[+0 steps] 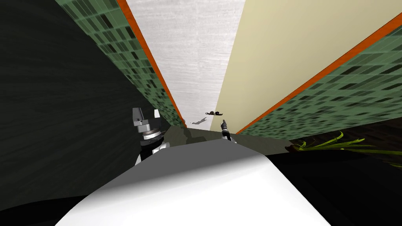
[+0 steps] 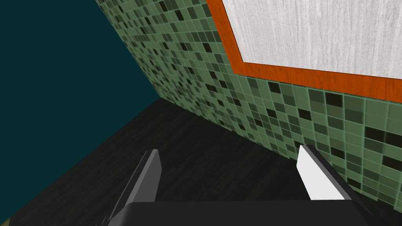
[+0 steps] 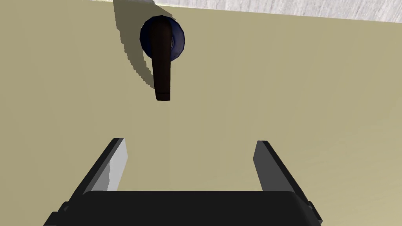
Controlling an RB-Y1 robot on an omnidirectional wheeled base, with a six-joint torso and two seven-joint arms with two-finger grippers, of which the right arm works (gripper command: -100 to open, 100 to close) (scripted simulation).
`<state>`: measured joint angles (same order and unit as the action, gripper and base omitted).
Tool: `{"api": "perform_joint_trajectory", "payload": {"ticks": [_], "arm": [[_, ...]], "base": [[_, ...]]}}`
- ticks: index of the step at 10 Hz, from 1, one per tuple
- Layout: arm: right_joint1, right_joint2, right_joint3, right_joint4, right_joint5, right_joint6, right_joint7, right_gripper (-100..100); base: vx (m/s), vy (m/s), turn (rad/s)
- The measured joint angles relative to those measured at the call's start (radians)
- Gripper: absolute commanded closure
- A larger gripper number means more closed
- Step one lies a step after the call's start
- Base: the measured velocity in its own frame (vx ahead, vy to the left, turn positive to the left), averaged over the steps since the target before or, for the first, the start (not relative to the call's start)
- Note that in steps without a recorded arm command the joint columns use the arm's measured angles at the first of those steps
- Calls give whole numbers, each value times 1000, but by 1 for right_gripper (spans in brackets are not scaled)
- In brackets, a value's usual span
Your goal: Pull the door open
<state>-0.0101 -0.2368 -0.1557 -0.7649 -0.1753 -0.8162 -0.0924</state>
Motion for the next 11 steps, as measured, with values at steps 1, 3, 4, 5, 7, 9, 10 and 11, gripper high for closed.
{"api": "perform_joint_trajectory", "payload": {"ticks": [1,3,4,5,7,9,10,11], "arm": [[-13,-3,-4,39,-5,-7,-2,-100],[-25,-11,-12,86,-14,-7,-10,-100],[-26,-11,-15,97,-17,-6,-11,-100],[-29,-10,-16,108,-19,-6,-10,-100],[-42,-12,-18,137,-21,-16,-11,-100],[-16,-32,-42,152,-33,-21,-12,-100],[-21,-54,-54,188,-40,-24,-18,-100],[-12,-64,-61,194,-44,-28,-23,-100]], "base": [[129,-37,133],[101,-44,81],[46,-20,36],[42,-14,42],[27,-23,-52],[55,-36,-56],[63,-31,-16],[66,-33,-14]]}}
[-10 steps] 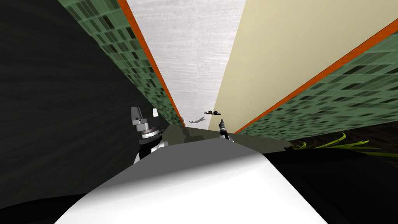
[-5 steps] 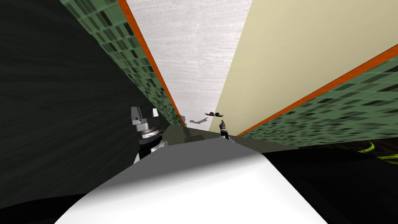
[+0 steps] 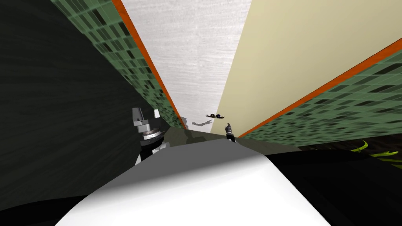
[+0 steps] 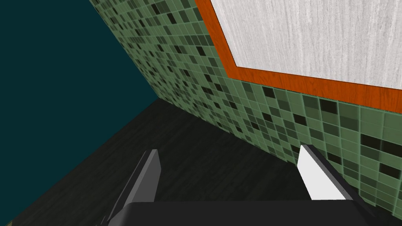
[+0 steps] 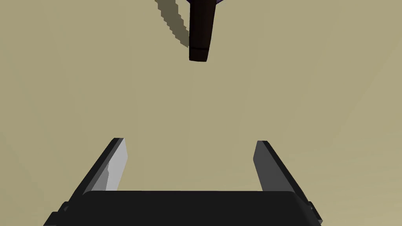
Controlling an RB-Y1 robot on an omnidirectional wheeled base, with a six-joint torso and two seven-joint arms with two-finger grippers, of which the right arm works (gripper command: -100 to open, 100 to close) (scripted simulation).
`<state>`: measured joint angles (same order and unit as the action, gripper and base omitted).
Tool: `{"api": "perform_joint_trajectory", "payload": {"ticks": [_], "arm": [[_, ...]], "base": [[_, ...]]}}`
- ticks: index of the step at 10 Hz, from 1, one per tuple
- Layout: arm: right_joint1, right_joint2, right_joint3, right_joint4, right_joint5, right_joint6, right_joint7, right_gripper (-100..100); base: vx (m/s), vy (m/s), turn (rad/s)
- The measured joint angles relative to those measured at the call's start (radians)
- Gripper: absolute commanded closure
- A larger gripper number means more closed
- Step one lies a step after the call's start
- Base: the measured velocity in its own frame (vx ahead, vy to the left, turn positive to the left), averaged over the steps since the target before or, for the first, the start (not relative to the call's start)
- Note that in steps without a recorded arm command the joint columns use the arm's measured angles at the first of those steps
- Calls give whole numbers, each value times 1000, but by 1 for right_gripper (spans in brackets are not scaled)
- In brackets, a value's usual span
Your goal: Pull the door open
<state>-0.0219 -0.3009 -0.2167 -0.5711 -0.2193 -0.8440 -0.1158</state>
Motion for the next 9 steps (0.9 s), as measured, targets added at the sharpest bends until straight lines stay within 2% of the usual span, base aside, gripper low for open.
{"api": "perform_joint_trajectory", "payload": {"ticks": [1,2,4,6,7,8,9], "arm": [[29,-2,-8,-38,-4,17,2,-100],[24,-13,-16,-2,-9,6,-1,-100],[37,-26,-27,4,-15,-1,-8,-100],[25,-21,-23,10,-13,-7,-11,-100],[15,-12,-14,3,-8,-8,-13,-100],[-6,-6,1,12,-1,-17,-20,-100],[-9,5,7,-2,2,-17,-20,-100]], "base": [[86,-57,-24],[117,-96,5],[167,-87,55],[190,-73,143],[251,17,231],[156,40,80],[51,18,1]]}}
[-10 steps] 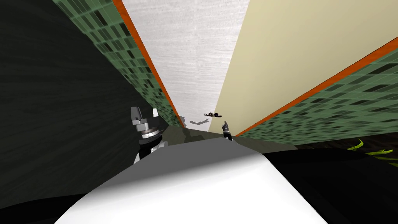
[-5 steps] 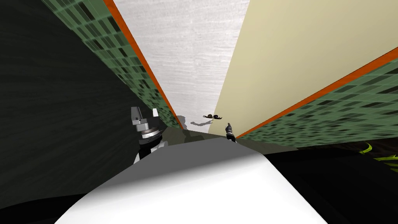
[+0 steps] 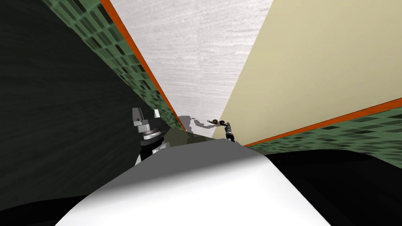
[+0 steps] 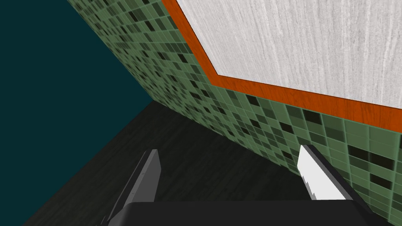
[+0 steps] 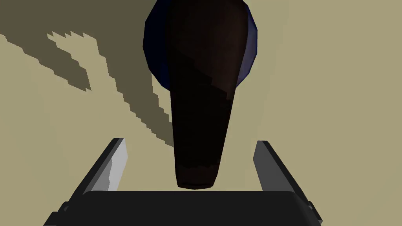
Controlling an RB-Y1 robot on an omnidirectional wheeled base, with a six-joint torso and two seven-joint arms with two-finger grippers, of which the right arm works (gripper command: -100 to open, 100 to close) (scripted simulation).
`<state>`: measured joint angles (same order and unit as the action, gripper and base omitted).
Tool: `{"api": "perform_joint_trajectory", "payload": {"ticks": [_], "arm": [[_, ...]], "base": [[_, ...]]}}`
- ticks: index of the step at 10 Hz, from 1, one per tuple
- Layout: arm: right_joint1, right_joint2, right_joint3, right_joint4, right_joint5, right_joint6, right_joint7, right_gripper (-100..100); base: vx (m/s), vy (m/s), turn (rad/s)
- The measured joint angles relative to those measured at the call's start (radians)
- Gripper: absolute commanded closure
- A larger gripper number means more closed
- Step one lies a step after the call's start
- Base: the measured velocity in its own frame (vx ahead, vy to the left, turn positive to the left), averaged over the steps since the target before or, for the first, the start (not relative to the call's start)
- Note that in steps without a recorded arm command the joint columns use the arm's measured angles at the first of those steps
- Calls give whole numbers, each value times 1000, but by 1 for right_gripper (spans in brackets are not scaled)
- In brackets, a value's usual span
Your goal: Pull the door open
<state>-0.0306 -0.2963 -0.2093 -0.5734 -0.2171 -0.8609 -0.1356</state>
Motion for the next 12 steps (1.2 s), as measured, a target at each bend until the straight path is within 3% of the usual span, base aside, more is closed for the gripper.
{"api": "perform_joint_trajectory", "payload": {"ticks": [1,7,12], "arm": [[0,1,1,-3,0,1,1,100],[-1,3,3,0,1,1,0,100],[29,-32,7,14,6,-15,-26,100]], "base": [[0,0,0],[-29,-4,-3],[-176,32,29]]}}
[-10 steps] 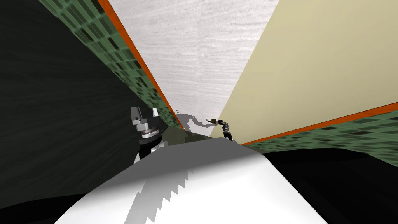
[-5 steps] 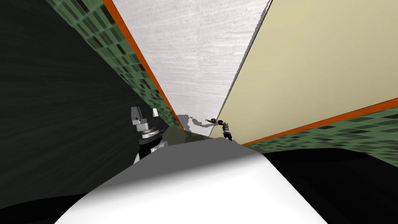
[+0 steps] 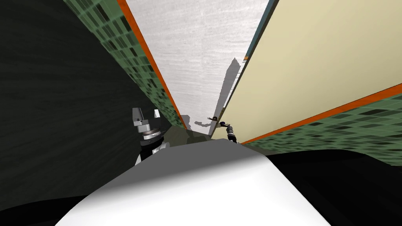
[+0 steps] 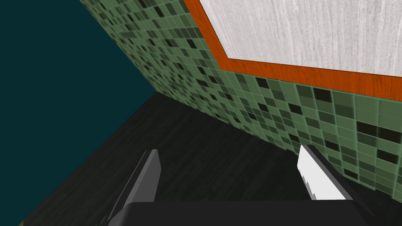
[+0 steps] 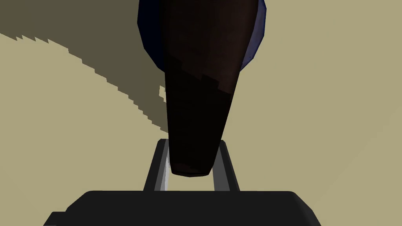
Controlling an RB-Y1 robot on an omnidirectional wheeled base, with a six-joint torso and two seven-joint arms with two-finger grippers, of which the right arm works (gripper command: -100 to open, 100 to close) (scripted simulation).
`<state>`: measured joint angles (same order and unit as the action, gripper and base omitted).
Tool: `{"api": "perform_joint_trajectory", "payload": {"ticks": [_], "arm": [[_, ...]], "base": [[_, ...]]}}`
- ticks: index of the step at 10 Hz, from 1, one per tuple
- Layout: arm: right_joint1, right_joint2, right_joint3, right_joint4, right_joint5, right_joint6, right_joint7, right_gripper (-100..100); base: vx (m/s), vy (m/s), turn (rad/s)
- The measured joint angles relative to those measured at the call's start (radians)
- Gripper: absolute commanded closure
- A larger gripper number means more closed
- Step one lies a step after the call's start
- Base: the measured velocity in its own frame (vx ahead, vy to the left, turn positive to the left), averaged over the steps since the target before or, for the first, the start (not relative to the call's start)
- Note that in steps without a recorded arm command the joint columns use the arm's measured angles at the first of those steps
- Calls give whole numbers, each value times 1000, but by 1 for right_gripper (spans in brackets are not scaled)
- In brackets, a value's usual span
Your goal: Pull the door open
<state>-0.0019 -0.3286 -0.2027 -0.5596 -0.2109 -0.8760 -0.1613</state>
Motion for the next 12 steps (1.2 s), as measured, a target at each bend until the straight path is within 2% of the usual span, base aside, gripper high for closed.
{"api": "perform_joint_trajectory", "payload": {"ticks": [1,3,4,5,6,7,8,9,10,12], "arm": [[2,-7,6,7,4,-3,-9,100],[19,-16,24,-24,16,6,-27,100],[18,-18,38,-29,24,4,-39,100],[7,-17,50,-20,32,-6,-47,100],[9,-17,61,-32,38,-7,-55,100],[-9,-16,75,0,47,-31,-65,100],[-4,-14,81,-12,50,-33,-68,100],[4,-12,87,-32,54,-23,-71,100],[5,-13,86,-33,53,-20,-71,100],[15,-31,96,-44,60,-29,-88,100]], "base": [[-182,21,83],[-210,-51,145],[-188,-69,133],[-136,-47,97],[-127,-45,107],[-90,-35,50],[-59,-34,22],[-27,-27,-7],[-127,-24,102],[-164,-11,82]]}}
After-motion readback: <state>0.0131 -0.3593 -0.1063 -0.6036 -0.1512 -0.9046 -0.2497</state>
